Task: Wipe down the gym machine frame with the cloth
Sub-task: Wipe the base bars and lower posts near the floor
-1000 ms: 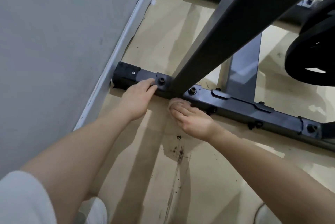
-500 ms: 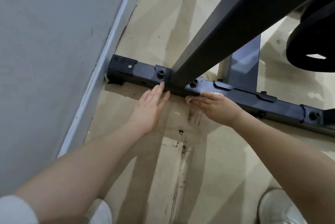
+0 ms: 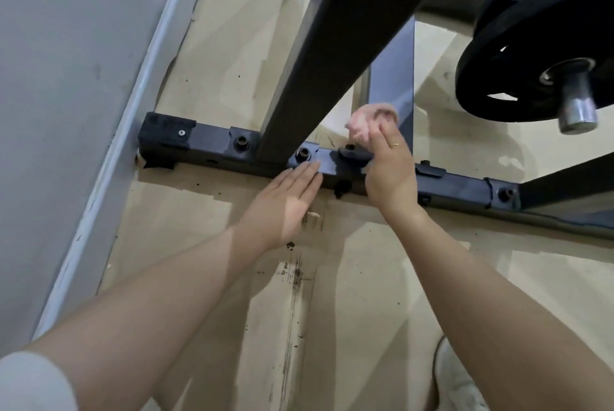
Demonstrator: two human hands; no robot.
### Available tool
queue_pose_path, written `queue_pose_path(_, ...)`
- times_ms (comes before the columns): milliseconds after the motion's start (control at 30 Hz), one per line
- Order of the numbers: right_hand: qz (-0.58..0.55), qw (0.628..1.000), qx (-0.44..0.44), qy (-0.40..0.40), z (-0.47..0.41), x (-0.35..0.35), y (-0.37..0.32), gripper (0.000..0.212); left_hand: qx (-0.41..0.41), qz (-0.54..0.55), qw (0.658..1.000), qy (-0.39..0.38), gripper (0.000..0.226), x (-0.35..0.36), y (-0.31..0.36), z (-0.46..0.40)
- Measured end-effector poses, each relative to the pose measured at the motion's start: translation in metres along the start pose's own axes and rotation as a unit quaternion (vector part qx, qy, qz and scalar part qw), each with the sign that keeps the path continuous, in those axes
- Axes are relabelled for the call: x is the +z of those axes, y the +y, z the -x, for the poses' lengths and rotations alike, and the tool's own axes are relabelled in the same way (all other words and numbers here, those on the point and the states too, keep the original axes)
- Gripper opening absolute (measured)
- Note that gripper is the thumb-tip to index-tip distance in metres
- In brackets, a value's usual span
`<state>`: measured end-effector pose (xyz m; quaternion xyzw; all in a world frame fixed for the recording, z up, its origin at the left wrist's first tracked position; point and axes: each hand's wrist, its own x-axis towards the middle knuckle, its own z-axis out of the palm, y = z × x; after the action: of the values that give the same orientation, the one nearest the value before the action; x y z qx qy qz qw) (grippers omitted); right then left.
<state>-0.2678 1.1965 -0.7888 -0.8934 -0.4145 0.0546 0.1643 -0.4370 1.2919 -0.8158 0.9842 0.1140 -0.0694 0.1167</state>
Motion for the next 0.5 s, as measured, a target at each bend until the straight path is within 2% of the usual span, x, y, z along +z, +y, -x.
queue_pose_path(67, 0.032, 0.993, -0.021, -0.113, 0.009, 0.019, 0.004, 0.056, -0.010, 0.008, 1.000, -0.013, 0.073, -0.003, 0.004, -0.012)
queue_pose_path(100, 0.045, 0.988, -0.028, -0.144, 0.016, 0.027, 0.008, 0.061, -0.019, 0.014, 0.999, -0.026, 0.074, -0.003, 0.004, -0.017)
queue_pose_path(200, 0.106, 0.983, -0.044, -0.140, 0.033, 0.023, 0.034, 0.067, -0.035, 0.009, 0.998, -0.052, 0.074, -0.003, 0.001, -0.020)
queue_pose_path(300, 0.168, 0.978, 0.022, -0.123, 0.056, 0.001, 0.075, 0.064, -0.035, -0.008, 0.998, -0.050, 0.075, -0.001, 0.002, -0.020)
queue_pose_path(400, 0.118, 0.981, 0.085, -0.125, 0.068, 0.006, 0.067, 0.066, -0.035, -0.043, 0.997, -0.049, 0.075, 0.002, 0.014, -0.023)
queue_pose_path(500, 0.075, 0.987, 0.018, -0.138, 0.056, 0.027, 0.034, 0.066, -0.069, -0.047, 0.995, -0.049, 0.076, 0.007, 0.027, -0.029)
